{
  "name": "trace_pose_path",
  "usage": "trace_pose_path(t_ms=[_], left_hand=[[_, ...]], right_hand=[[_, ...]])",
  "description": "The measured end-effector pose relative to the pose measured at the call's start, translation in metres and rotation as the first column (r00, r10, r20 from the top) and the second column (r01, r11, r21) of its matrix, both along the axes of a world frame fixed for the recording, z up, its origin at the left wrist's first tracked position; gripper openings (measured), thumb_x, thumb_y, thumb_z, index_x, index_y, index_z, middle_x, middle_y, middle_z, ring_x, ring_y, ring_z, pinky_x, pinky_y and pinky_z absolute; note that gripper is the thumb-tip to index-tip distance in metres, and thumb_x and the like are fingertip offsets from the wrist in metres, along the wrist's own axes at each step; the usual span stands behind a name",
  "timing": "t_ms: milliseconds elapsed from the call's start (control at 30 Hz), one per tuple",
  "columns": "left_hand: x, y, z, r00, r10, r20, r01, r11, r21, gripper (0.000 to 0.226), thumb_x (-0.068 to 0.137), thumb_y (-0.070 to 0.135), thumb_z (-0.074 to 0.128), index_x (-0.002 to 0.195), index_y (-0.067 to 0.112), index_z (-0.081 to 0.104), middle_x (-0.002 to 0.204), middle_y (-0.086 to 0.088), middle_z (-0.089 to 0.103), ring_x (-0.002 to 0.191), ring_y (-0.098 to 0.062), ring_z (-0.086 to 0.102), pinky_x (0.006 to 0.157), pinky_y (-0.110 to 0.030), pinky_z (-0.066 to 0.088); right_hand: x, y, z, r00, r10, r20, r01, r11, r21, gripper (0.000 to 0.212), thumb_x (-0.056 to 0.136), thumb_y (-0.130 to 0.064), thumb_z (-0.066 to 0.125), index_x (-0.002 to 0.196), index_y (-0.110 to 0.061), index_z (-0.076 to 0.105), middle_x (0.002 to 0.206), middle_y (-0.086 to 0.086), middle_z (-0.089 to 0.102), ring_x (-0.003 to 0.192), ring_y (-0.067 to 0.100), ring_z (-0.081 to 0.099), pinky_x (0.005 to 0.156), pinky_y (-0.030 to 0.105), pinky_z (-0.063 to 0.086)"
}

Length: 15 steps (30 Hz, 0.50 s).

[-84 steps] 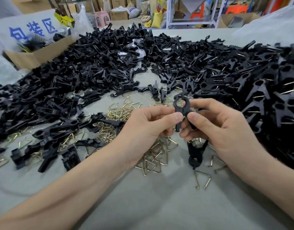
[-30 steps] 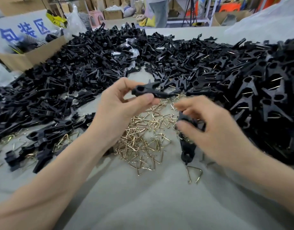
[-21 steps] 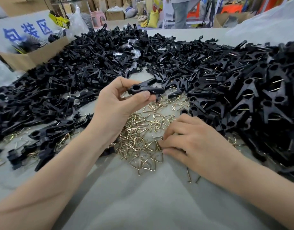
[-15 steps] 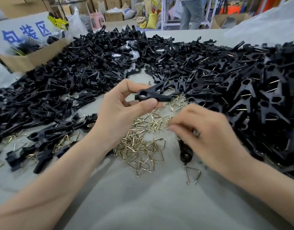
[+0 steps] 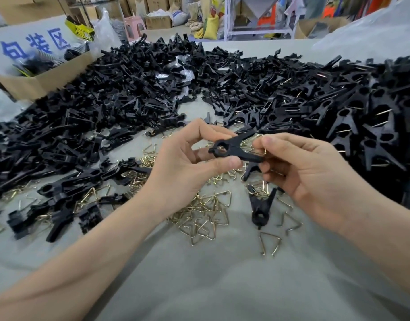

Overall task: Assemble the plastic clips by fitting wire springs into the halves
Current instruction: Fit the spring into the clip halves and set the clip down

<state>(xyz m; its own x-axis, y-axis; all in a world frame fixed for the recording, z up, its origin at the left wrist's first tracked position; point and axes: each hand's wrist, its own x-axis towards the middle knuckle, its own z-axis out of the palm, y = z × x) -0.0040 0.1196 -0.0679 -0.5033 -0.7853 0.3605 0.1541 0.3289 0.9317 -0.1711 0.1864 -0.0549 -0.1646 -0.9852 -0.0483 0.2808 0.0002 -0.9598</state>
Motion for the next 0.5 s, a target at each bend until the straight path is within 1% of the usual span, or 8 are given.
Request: trace_pose_path(t_ms=[67,100,167,200,300,400,467,500], left_hand=[[-0.0001,0.0,-0.0005,1.0,-0.005,-0.004,0.005,1.0,0.007,0.025,0.068,0.004,0.076,0.08,0.017,0.059,0.098,0.008,0.071,0.082,-0.018,0.07,0.08,-0.043,0.059],[-0.0002,0.0,-0.0004,1.0,-0.009,-0.004,0.009,1.0,0.009,0.025,0.068,0.004,0.076,0.079,0.02,0.061,0.098,0.008,0.071,0.081,-0.018,0.071,0.08,-0.042,0.059],[0.0001,-0.0001,-0.0004,1.0,-0.01,-0.004,0.01,1.0,0.011,0.026,0.068,0.004,0.076,0.077,0.024,0.062,0.098,0.007,0.071,0.081,-0.018,0.071,0.078,-0.04,0.059],[0.0003,-0.0004,-0.0006,1.0,-0.012,-0.007,0.012,1.0,0.012,0.026,0.068,0.003,0.076,0.078,0.022,0.062,0.098,0.007,0.071,0.081,-0.018,0.071,0.077,-0.038,0.06],[0.0,0.0001,-0.001,0.999,-0.033,-0.022,0.033,0.999,0.014,0.026,0.069,0.001,0.075,0.079,0.021,0.062,0.098,0.006,0.071,0.08,-0.017,0.071,0.074,-0.031,0.059],[-0.0003,0.0009,-0.0003,0.997,-0.06,-0.046,0.063,0.997,0.054,0.027,0.065,0.006,0.08,0.077,0.026,0.067,0.099,0.004,0.071,0.078,-0.02,0.071,0.075,-0.033,0.059],[-0.0002,0.0019,0.0001,0.994,-0.08,-0.076,0.089,0.989,0.117,0.028,0.061,0.014,0.085,0.078,0.029,0.069,0.1,0.004,0.071,0.077,-0.021,0.071,0.078,-0.034,0.058],[0.0001,0.0023,0.0002,0.992,-0.092,-0.091,0.105,0.984,0.147,0.025,0.061,0.018,0.083,0.078,0.029,0.069,0.1,0.004,0.071,0.077,-0.021,0.071,0.08,-0.035,0.058]], right_hand=[[0.0004,0.0008,0.0005,1.0,0.012,0.023,-0.012,1.0,0.003,0.015,0.068,-0.023,0.065,0.065,-0.015,0.076,0.068,0.001,0.065,0.053,0.008,0.054,0.051,0.018,0.048],[0.0007,0.0008,0.001,0.999,0.013,0.032,-0.013,1.0,0.005,0.014,0.068,-0.023,0.065,0.064,-0.014,0.076,0.068,0.001,0.065,0.052,0.008,0.054,0.051,0.018,0.048],[0.0009,0.0009,0.0015,0.999,0.013,0.049,-0.013,1.0,0.012,0.014,0.068,-0.021,0.065,0.064,-0.013,0.075,0.068,0.002,0.065,0.053,0.009,0.054,0.051,0.018,0.048],[0.0012,0.0009,0.0016,0.998,0.022,0.064,-0.023,1.0,0.018,0.013,0.068,-0.021,0.066,0.064,-0.012,0.075,0.069,0.002,0.064,0.053,0.009,0.053,0.051,0.019,0.048],[0.0009,0.0021,0.0021,0.985,0.089,0.146,-0.098,0.994,0.057,0.013,0.069,-0.019,0.066,0.069,-0.009,0.075,0.073,0.003,0.063,0.056,0.009,0.053,0.053,0.019,0.05],[-0.0022,0.003,0.0033,0.965,0.157,0.212,-0.18,0.98,0.09,0.014,0.072,-0.018,0.065,0.072,-0.009,0.075,0.076,0.002,0.066,0.058,0.009,0.056,0.057,0.02,0.052],[-0.0035,0.0029,0.0037,0.958,0.177,0.228,-0.201,0.976,0.085,0.013,0.071,-0.017,0.064,0.071,-0.01,0.075,0.073,0.001,0.066,0.058,0.009,0.058,0.058,0.02,0.054],[-0.0036,0.0029,0.0037,0.954,0.183,0.237,-0.207,0.975,0.079,0.014,0.07,-0.017,0.064,0.071,-0.01,0.075,0.071,0.002,0.066,0.058,0.009,0.059,0.058,0.02,0.054]])
